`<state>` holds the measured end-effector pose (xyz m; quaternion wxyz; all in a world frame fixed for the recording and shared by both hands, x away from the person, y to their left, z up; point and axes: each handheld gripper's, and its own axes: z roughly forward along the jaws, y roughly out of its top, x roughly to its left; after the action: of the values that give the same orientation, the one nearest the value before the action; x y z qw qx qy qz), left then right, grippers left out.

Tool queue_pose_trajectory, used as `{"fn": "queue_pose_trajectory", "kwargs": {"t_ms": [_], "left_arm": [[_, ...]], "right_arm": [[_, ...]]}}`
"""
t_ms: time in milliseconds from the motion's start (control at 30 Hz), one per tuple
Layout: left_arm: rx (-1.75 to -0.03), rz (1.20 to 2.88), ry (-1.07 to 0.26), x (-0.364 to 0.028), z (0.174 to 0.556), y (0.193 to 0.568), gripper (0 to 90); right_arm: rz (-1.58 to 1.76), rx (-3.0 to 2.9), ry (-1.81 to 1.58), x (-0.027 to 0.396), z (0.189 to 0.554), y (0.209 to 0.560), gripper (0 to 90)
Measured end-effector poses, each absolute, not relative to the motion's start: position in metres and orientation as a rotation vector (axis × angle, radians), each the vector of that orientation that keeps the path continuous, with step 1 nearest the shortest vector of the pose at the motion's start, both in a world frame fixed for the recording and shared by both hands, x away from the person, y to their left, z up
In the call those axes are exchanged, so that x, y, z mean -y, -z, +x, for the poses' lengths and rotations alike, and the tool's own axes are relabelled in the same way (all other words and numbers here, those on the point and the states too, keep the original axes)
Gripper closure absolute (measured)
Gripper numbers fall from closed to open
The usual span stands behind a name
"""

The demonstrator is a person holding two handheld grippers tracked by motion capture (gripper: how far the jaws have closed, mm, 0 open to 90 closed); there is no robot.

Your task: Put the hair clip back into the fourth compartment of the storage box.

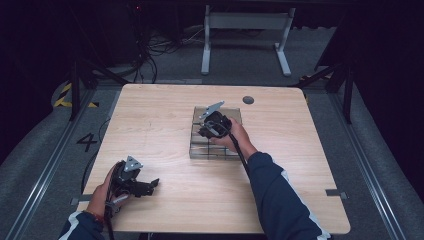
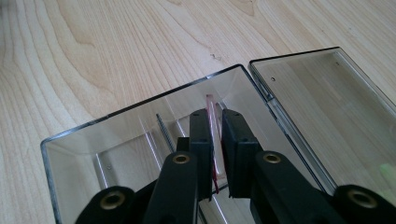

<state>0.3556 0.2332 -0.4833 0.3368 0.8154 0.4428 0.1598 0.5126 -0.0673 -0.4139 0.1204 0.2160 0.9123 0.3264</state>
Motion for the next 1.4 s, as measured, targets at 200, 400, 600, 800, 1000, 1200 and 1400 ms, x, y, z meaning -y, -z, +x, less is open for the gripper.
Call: {"fn": "queue_pose_trajectory", "kwargs": {"t_ms": [200,400,600,800,1000,1200,1400], "left_arm": [[-1.154,2.126,-0.417,-0.233,0.356,0.483,0.0],[-1.154,2.126,-0.417,-0.233,0.356,0.483,0.0],[-1.154,2.126,-0.416,-0.233,0.356,0.483,0.0],[-1.154,2.126,-0.417,-0.233,0.356,0.483,0.0],[-1.154,2.125,-0.417,-0.233,0.356,0.483,0.0],[-1.153,2.127,-0.417,-0.233,0.356,0.483,0.0],[-1.153,2.128,-0.417,-0.233,0.356,0.483,0.0]], "right_arm": [[0.627,-2.676,-0.932,0.063,0.515,0.419,83.6],[0.634,-2.689,-0.894,0.060,0.519,0.425,83.3],[0.632,-2.690,-0.867,0.059,0.520,0.427,82.1],[0.622,-2.697,-0.867,0.061,0.517,0.425,82.9],[0.618,-2.692,-0.882,0.063,0.510,0.422,82.9],[0.617,-2.678,-0.884,0.071,0.503,0.421,82.9],[0.604,-2.660,-0.894,0.079,0.496,0.413,83.9]]}}
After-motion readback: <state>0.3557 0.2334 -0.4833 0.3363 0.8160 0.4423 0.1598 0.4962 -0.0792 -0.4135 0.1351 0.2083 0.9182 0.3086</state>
